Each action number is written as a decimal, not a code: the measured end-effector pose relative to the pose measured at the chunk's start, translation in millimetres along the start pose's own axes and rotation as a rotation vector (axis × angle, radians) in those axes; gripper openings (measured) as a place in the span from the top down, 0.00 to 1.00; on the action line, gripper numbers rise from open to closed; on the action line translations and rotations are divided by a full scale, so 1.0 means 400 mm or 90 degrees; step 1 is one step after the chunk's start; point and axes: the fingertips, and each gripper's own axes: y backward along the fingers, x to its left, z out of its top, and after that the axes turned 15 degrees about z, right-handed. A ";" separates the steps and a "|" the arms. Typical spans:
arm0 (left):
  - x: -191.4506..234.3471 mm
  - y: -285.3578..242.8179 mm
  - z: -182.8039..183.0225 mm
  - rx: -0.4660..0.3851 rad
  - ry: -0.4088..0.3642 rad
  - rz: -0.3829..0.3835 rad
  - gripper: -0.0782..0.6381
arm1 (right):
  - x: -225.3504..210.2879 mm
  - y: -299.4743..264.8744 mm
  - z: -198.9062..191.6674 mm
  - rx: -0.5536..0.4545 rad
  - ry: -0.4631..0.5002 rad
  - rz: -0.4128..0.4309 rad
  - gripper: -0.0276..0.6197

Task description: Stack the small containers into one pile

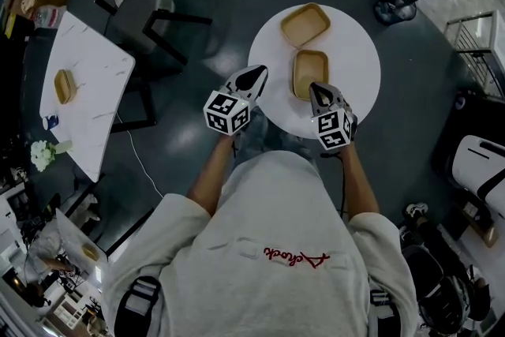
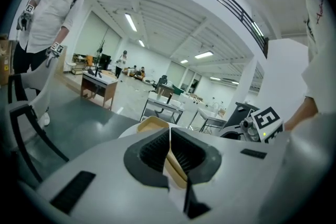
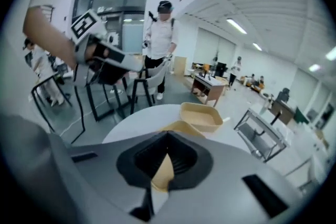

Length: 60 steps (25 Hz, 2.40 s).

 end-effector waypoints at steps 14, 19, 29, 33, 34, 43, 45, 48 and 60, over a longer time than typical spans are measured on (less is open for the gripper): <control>0.011 -0.053 0.022 0.016 -0.024 -0.014 0.87 | -0.178 0.097 0.087 -0.304 -0.364 -0.069 0.92; 0.018 -0.093 0.030 0.024 -0.035 -0.022 0.87 | -0.213 0.101 0.090 -0.298 -0.352 -0.082 0.92; 0.040 -0.239 0.026 0.063 -0.061 -0.036 0.87 | -0.273 0.091 0.045 -0.278 -0.378 -0.095 0.92; 0.059 -0.303 -0.003 0.095 -0.061 -0.031 0.87 | -0.297 0.089 0.017 -0.270 -0.392 -0.103 0.92; 0.060 -0.316 -0.008 0.102 -0.058 -0.030 0.87 | -0.302 0.090 0.011 -0.268 -0.396 -0.104 0.92; 0.079 -0.403 -0.066 0.162 0.156 -0.010 0.87 | -0.342 0.092 -0.025 -0.262 -0.422 -0.111 0.92; 0.084 -0.417 -0.084 0.178 0.225 -0.009 0.86 | -0.350 0.094 -0.031 -0.262 -0.425 -0.111 0.92; 0.081 -0.435 -0.102 0.196 0.265 -0.010 0.86 | -0.364 0.096 -0.041 -0.261 -0.428 -0.111 0.92; 0.077 -0.446 -0.161 0.258 0.273 0.019 0.73 | -0.359 0.098 -0.061 -0.256 -0.437 -0.111 0.92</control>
